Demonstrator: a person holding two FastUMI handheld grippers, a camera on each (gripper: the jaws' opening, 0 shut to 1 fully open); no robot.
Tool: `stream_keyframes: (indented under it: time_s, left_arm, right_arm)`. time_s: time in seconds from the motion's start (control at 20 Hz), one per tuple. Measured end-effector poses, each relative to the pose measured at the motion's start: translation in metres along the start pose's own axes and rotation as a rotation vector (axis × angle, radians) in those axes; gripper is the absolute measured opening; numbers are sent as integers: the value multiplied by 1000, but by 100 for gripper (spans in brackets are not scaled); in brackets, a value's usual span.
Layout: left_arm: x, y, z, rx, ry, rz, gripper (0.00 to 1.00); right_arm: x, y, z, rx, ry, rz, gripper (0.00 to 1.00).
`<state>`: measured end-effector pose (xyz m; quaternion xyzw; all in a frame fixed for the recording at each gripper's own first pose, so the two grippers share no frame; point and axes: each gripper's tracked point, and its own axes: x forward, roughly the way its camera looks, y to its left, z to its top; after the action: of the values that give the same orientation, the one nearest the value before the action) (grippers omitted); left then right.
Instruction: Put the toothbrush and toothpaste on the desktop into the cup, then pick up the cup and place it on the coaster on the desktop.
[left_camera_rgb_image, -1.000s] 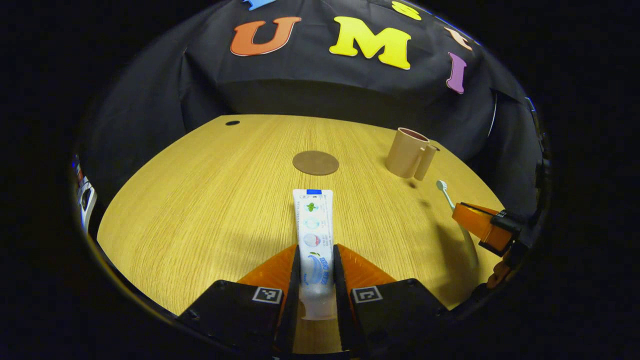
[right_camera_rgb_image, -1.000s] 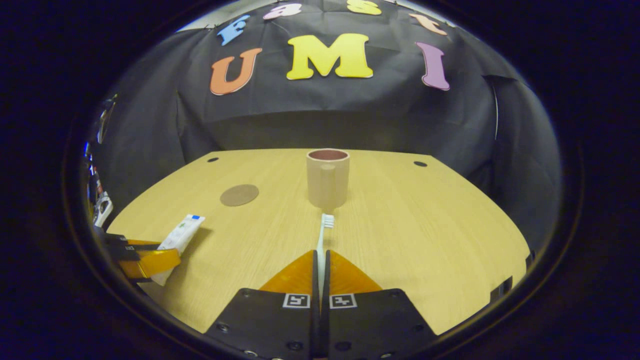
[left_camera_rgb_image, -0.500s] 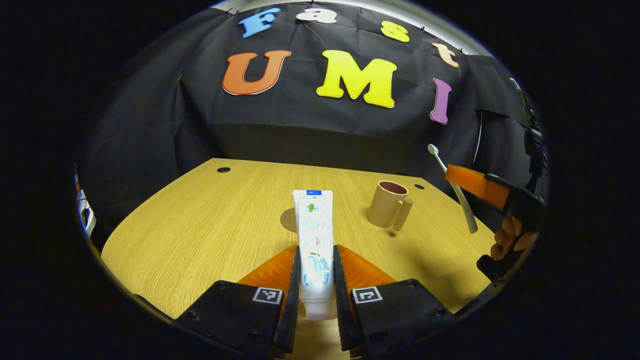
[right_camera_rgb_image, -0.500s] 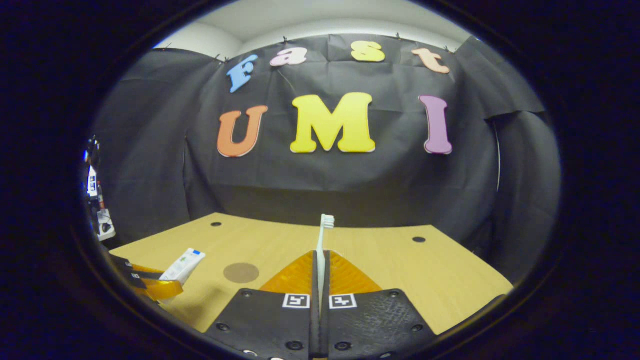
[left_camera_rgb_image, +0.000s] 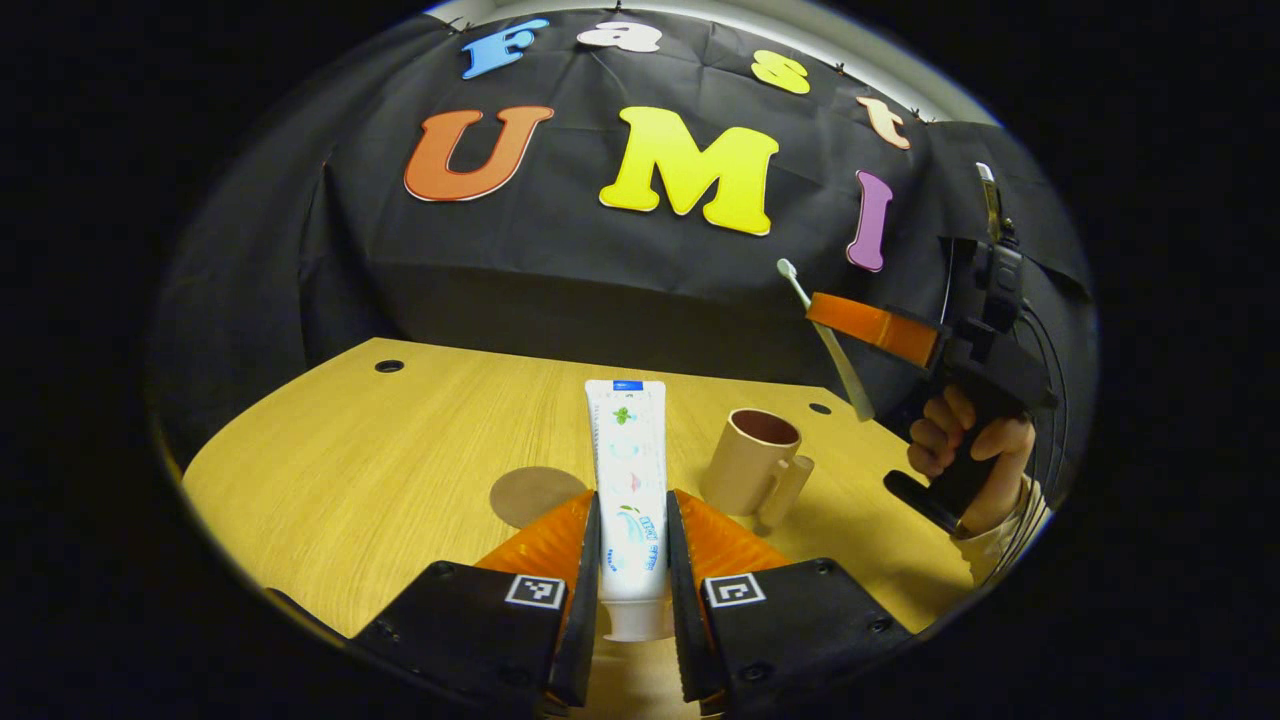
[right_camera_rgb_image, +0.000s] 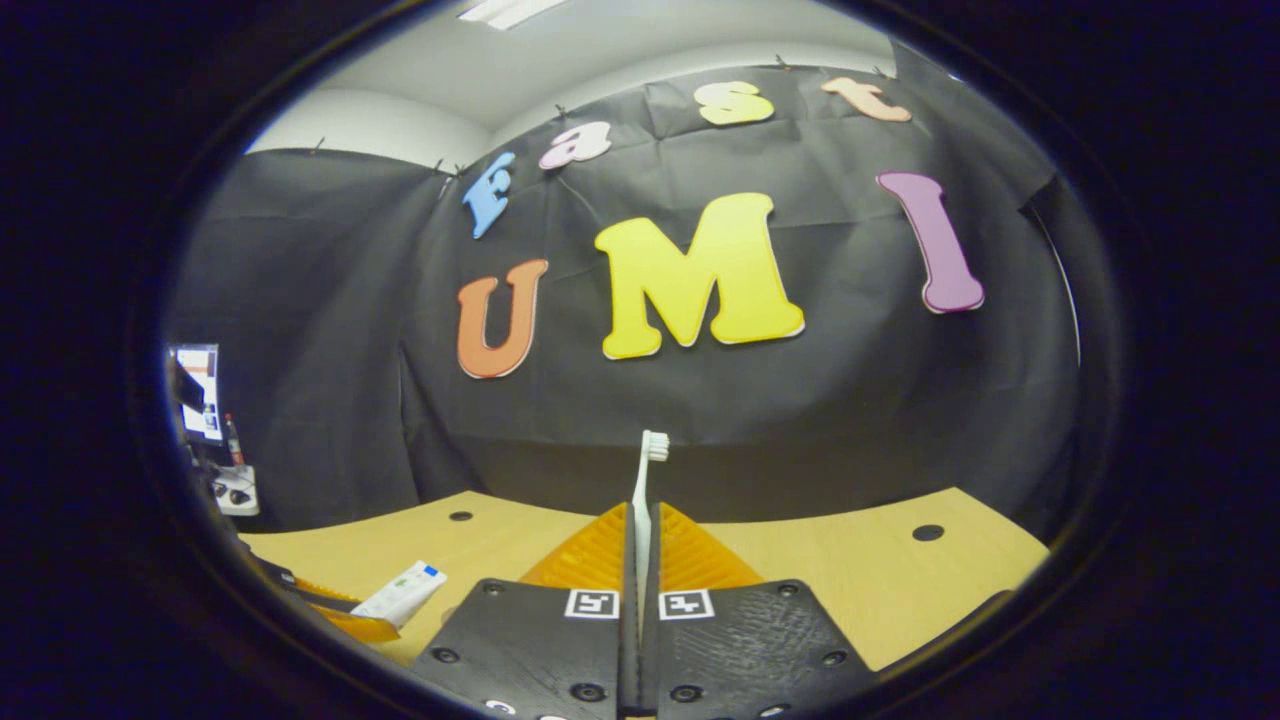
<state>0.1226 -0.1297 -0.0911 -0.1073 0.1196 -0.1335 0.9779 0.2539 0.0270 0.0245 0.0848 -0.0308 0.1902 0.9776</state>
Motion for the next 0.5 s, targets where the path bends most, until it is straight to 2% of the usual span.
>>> stream_keyframes:
  time_s: [0.25, 0.5]
  left_arm:
    - [32, -19, -14, -97, -13, -85, 37]
    - [36, -7, -14, -104, -30, -69, 36]
  right_arm:
    - [32, 1, -17, -32, -1, 5, 0]
    - [42, 9, -26, -63, -2, 14, 0]
